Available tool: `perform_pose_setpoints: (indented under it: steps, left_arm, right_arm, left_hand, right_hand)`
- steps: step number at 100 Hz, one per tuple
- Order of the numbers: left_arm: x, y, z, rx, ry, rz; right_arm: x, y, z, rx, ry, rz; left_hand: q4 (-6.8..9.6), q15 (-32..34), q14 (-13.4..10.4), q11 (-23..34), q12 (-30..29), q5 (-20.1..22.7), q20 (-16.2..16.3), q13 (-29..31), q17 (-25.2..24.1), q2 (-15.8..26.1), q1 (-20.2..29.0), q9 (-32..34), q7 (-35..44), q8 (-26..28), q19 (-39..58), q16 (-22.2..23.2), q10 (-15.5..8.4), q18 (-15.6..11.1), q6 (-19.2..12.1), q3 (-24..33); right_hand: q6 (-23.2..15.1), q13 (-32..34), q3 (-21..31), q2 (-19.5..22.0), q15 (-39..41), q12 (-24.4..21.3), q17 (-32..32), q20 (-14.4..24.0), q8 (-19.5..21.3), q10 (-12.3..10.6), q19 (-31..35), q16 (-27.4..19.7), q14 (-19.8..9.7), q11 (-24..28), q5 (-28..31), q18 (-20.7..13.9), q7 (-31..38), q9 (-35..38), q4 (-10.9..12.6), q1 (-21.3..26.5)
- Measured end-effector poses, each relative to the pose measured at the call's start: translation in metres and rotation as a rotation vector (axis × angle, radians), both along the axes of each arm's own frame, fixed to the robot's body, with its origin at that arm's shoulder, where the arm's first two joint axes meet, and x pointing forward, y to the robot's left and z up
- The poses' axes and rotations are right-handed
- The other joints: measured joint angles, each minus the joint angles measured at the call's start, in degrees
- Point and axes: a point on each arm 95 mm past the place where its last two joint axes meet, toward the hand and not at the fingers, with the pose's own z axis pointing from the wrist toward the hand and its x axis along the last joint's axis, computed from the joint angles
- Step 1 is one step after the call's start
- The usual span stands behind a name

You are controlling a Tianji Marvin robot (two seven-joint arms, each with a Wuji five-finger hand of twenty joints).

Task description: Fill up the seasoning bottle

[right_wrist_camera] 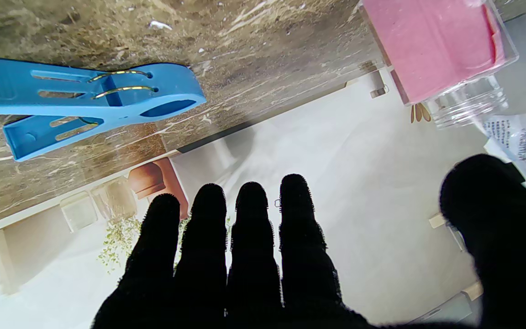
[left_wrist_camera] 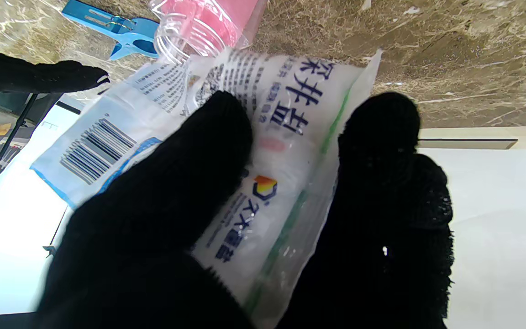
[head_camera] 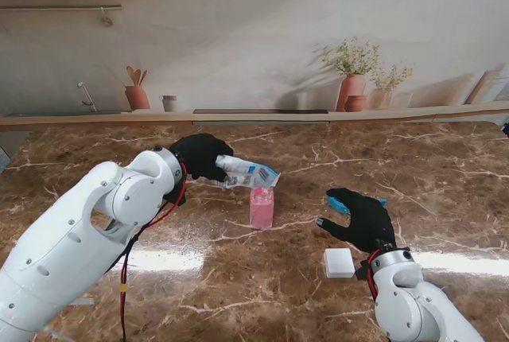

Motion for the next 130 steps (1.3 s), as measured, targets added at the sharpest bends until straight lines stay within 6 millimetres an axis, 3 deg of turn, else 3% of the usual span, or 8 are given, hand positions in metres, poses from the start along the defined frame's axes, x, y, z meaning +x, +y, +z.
perform_pose_setpoints:
  steps: [29, 47, 101, 108, 130]
  left_arm:
    - [-0.0009, -0.0003, 0.0028, 0.021, 0.003, 0.000]
    - [-0.0015, 0.0001, 0.0035, 0.027, 0.010, -0.003]
    - [-0.0007, 0.0030, 0.0049, 0.029, 0.017, 0.013]
    - [-0.0005, 0.0033, 0.0053, 0.028, 0.017, 0.013]
    - [-0.0005, 0.0034, 0.0056, 0.028, 0.015, 0.011]
  right_arm:
    - [-0.0005, -0.0011, -0.0014, 0.001, 0.002, -0.004]
    - [-0.0006, -0.0014, -0.0019, 0.006, 0.004, -0.007]
    - [-0.0009, -0.0016, -0.0044, 0.008, 0.012, -0.008]
    - [-0.0009, -0.0015, -0.0045, 0.008, 0.012, -0.008]
    - [-0.0008, -0.0015, -0.0046, 0.008, 0.013, -0.009]
  left_hand:
    - [0.00, -0.08, -0.08, -0.11, -0.58, 0.01, -0.07, 0.02, 0.02, 0.00, -1.17, 0.63, 0.54, -0.88, 0.00, -0.08, -0.10, -0.09, -0.07, 0.99]
    - [0.00, -0.49, -0.10, -0.11, -1.01, -0.12, -0.34, 0.03, 0.03, 0.00, -1.20, 0.64, 1.96, -5.50, 0.00, -0.09, -0.10, -0.16, -0.11, 0.89]
    - [0.32, -0.55, -0.14, 2.98, -4.36, -0.12, -0.37, 0.03, 0.02, 1.47, -2.96, 1.13, 2.71, -10.22, 0.00, -0.09, -0.74, -0.21, -0.50, -0.55]
    - [2.02, -0.55, -0.21, 3.92, -5.34, -0.12, -0.37, 0.03, 0.06, 2.64, -2.97, 1.17, 2.71, -11.35, 0.00, -0.09, -1.01, -0.25, -0.50, -2.96]
    - [2.09, -0.24, -0.27, 4.29, -5.83, -0.11, -0.37, 0.03, 0.41, 2.76, -2.99, 1.80, 2.71, -12.08, 0.00, -0.11, -1.17, -0.26, -0.50, -3.59]
  right_hand:
    - [-0.58, 0.02, 0.63, 0.07, 0.13, 0.54, 0.04, 0.02, 0.02, 0.01, 0.01, 0.61, 0.05, 0.00, 0.05, 0.09, 0.60, 0.21, 0.00, 0.60]
    - [-0.61, 0.02, 0.54, 0.07, 0.15, 0.63, 0.09, 0.04, 0.12, 0.01, 0.04, 0.63, 0.22, 0.00, 0.07, 0.63, 0.63, 0.22, 0.00, 1.17]
    - [-0.75, 0.03, 0.62, 0.07, 0.69, 0.73, 0.17, 0.76, 1.12, 0.03, 0.10, 1.31, 0.61, 0.00, 1.49, 0.70, 1.50, 0.26, 0.00, 1.20]
    - [-0.75, 0.03, 0.62, 0.07, 0.69, 0.73, 0.32, 0.76, 1.12, 0.03, 0.10, 1.32, 0.61, 0.00, 1.51, 0.71, 1.50, 0.26, 0.00, 1.21]
    - [-1.32, 0.03, 0.90, 0.07, 0.74, 0.76, 0.39, 0.78, 1.12, 0.03, 0.31, 1.32, 0.62, 0.00, 2.43, 0.88, 1.53, 0.33, 0.00, 1.33]
